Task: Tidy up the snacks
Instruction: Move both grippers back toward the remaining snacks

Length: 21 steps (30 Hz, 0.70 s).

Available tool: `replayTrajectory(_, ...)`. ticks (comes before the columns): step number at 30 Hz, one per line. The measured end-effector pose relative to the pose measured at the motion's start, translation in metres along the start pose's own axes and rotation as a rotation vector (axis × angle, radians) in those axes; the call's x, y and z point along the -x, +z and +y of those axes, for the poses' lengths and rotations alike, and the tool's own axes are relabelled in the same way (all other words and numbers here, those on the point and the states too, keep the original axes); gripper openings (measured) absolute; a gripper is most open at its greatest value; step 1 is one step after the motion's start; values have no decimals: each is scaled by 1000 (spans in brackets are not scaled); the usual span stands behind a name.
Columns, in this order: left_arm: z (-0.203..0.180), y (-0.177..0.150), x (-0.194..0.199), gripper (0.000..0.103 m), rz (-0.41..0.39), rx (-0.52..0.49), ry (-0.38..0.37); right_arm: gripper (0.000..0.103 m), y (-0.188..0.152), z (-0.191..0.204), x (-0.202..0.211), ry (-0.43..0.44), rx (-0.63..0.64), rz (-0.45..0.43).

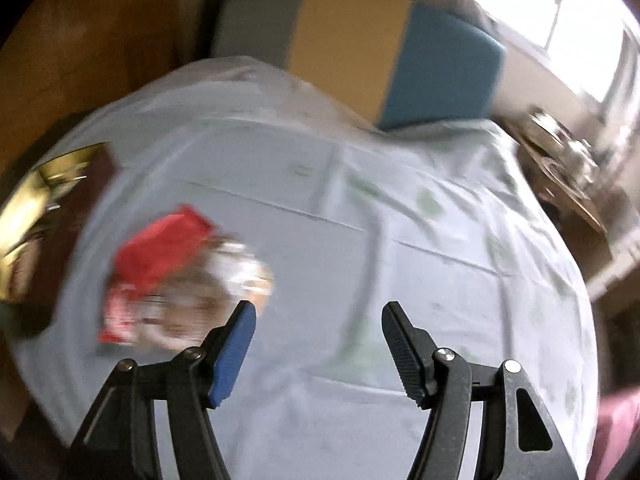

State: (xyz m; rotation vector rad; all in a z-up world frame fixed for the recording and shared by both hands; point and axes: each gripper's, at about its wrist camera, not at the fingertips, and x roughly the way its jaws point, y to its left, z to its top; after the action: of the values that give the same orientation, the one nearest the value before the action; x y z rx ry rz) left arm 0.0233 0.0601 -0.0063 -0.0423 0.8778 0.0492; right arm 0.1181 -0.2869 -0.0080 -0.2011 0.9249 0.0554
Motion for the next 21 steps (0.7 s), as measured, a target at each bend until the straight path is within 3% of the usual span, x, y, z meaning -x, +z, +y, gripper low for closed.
replayTrajectory(3,-13,2,0,47,-1,-32,-6,66,-8,-27,-18,-44,-109,80)
replayTrajectory(7,-33,4,-2,47,8,-82,-24,72,-7,-38,-20,-55,-168,93)
replayTrajectory(21,-91,6,-12,47,45,-219,-101,75,-7,-40,-15,-58,-194,92)
